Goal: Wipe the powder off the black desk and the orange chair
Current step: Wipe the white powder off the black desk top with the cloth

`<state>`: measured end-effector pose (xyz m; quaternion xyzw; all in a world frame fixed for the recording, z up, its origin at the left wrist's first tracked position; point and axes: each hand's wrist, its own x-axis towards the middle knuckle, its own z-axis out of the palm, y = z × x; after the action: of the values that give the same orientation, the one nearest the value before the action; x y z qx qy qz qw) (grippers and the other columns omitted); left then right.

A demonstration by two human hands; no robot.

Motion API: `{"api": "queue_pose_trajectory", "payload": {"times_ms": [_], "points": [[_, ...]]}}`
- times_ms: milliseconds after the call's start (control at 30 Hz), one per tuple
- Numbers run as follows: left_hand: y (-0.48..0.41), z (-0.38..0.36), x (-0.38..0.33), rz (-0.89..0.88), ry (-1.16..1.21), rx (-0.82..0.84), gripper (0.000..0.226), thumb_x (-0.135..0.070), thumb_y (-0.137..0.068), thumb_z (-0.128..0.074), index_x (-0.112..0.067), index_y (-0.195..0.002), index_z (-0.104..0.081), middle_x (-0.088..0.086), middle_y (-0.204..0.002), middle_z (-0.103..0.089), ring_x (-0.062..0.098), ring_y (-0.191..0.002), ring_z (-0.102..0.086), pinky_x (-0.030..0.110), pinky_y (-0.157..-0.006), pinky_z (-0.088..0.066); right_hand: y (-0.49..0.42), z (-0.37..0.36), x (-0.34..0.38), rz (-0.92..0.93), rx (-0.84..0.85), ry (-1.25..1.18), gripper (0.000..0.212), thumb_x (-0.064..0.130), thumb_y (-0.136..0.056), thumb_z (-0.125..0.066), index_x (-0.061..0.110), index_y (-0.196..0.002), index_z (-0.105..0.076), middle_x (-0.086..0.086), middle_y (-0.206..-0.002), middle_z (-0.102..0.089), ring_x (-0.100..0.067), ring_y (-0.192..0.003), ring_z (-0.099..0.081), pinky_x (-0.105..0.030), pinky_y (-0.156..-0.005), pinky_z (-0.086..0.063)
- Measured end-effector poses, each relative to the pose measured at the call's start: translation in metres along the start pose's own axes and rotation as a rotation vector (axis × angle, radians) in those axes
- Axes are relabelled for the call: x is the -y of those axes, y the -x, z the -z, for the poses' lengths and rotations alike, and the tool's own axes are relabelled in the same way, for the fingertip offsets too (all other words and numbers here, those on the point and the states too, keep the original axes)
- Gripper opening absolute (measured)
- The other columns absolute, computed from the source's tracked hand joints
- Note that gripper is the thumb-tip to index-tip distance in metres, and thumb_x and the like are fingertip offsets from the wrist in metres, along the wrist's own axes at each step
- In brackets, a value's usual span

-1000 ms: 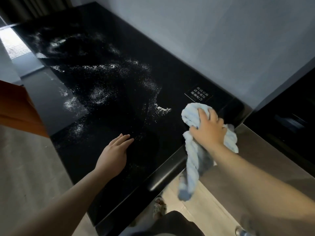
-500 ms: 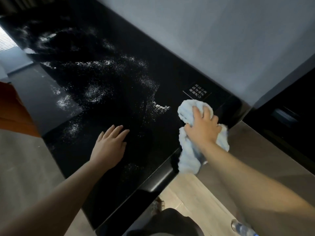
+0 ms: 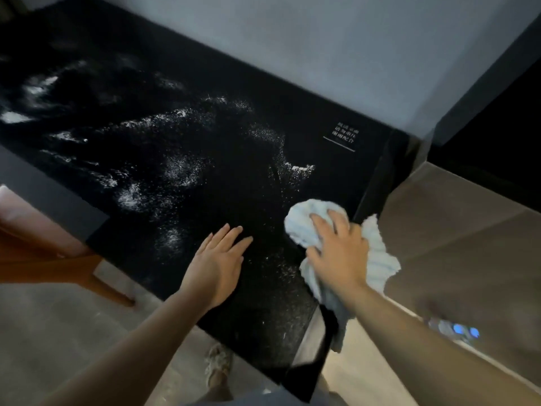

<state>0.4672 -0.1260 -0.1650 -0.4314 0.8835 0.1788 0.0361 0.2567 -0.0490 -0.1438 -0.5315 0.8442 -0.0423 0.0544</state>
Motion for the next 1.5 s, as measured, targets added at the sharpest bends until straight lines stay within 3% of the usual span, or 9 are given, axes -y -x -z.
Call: {"api": "queue_pose_trajectory", "payload": {"times_ms": [100, 167, 367, 600, 767, 1000, 1200, 1400, 1500], "points": [[0.008, 0.002, 0.018, -0.045, -0.048, 0.057, 0.051, -0.024, -0.100, -0.026, -0.028, -0.149, -0.015, -0.004, -0.159, -0.005, 0.017, -0.146, 0.004, 0.032, -0.117, 0.001, 0.058, -0.011, 0.051, 0.202, -0.014, -0.150, 0.054, 0.035, -0.070, -0.052, 0.027, -0.123, -0.060, -0.006, -0.131, -0.054, -0.035, -0.093, -0.056, -0.043, -0.072, -0.047], [0.015, 0.007, 0.025, -0.088, -0.061, 0.126, 0.051, -0.022, -0.100, -0.025, -0.027, -0.150, -0.013, -0.004, -0.159, -0.004, 0.017, -0.146, 0.004, 0.033, -0.117, -0.001, 0.064, -0.008, 0.053, 0.230, 0.035, -0.224, 0.062, 0.036, -0.072, -0.044, 0.027, -0.133, -0.052, -0.005, -0.140, -0.045, -0.034, -0.112, -0.049, -0.043, -0.090, -0.041], [0.034, 0.010, 0.033, -0.147, -0.026, 0.162, 0.050, -0.020, -0.101, -0.026, -0.021, -0.150, -0.014, -0.001, -0.159, -0.006, 0.020, -0.146, 0.003, 0.035, -0.119, -0.004, 0.054, 0.000, 0.019, -0.324, 0.014, 0.013, 0.063, 0.037, -0.088, -0.048, 0.031, -0.146, -0.024, -0.003, -0.153, -0.017, -0.034, -0.120, -0.032, -0.044, -0.098, -0.032], [0.038, 0.009, 0.034, -0.170, -0.101, 0.177, 0.053, -0.012, -0.098, -0.029, -0.017, -0.149, -0.016, 0.001, -0.159, -0.005, 0.021, -0.147, 0.002, 0.035, -0.119, -0.005, 0.108, -0.026, 0.089, 0.141, 0.042, -0.186, 0.063, 0.038, -0.081, -0.045, 0.035, -0.143, -0.029, -0.002, -0.150, -0.025, -0.030, -0.120, -0.036, -0.041, -0.093, -0.034], [0.036, 0.009, 0.038, -0.192, -0.082, 0.153, 0.052, -0.011, -0.100, -0.029, -0.019, -0.150, -0.015, -0.001, -0.159, -0.008, 0.018, -0.146, 0.000, 0.030, -0.118, -0.006, 0.087, -0.006, 0.034, -0.291, 0.008, -0.038, 0.063, 0.036, -0.088, -0.048, 0.031, -0.146, -0.024, -0.004, -0.153, -0.018, -0.033, -0.118, -0.035, -0.039, -0.095, -0.033], [0.045, 0.015, 0.069, -0.262, -0.157, 0.032, 0.053, -0.016, -0.097, -0.033, -0.023, -0.148, -0.024, -0.005, -0.157, -0.017, 0.013, -0.146, -0.006, 0.029, -0.117, -0.012, 0.127, -0.033, 0.117, 0.089, 0.030, -0.152, 0.062, 0.040, -0.079, -0.046, 0.034, -0.140, -0.036, -0.005, -0.146, -0.034, -0.033, -0.111, -0.043, -0.041, -0.086, -0.038], [0.046, 0.029, 0.110, -0.282, -0.097, -0.003, 0.052, -0.014, -0.097, -0.034, -0.024, -0.147, -0.026, -0.005, -0.156, -0.019, 0.016, -0.146, -0.003, 0.035, -0.118, -0.010, 0.107, -0.030, 0.122, -0.545, -0.087, 0.012, 0.063, 0.040, -0.086, -0.048, 0.033, -0.145, -0.027, -0.004, -0.150, -0.024, -0.032, -0.116, -0.036, -0.040, -0.089, -0.035], [0.043, 0.041, 0.151, -0.228, -0.086, -0.034, 0.053, -0.021, -0.096, -0.035, -0.024, -0.148, -0.022, -0.010, -0.156, -0.016, 0.014, -0.146, 0.000, 0.040, -0.116, -0.008, 0.106, -0.046, 0.236, -0.113, -0.045, -0.262, 0.065, 0.040, -0.077, -0.050, 0.032, -0.140, -0.038, -0.003, -0.147, -0.033, -0.031, -0.116, -0.040, -0.040, -0.091, -0.034], [0.044, 0.049, 0.167, -0.199, -0.080, -0.092, 0.052, -0.026, -0.098, -0.036, -0.022, -0.148, -0.022, -0.006, -0.157, -0.014, 0.019, -0.146, 0.000, 0.045, -0.116, -0.010, 0.098, -0.033, 0.204, -0.268, -0.216, -0.402, 0.063, 0.029, -0.075, -0.056, 0.018, -0.137, -0.048, -0.014, -0.141, -0.042, -0.037, -0.119, -0.044, -0.041, -0.097, -0.035]]}}
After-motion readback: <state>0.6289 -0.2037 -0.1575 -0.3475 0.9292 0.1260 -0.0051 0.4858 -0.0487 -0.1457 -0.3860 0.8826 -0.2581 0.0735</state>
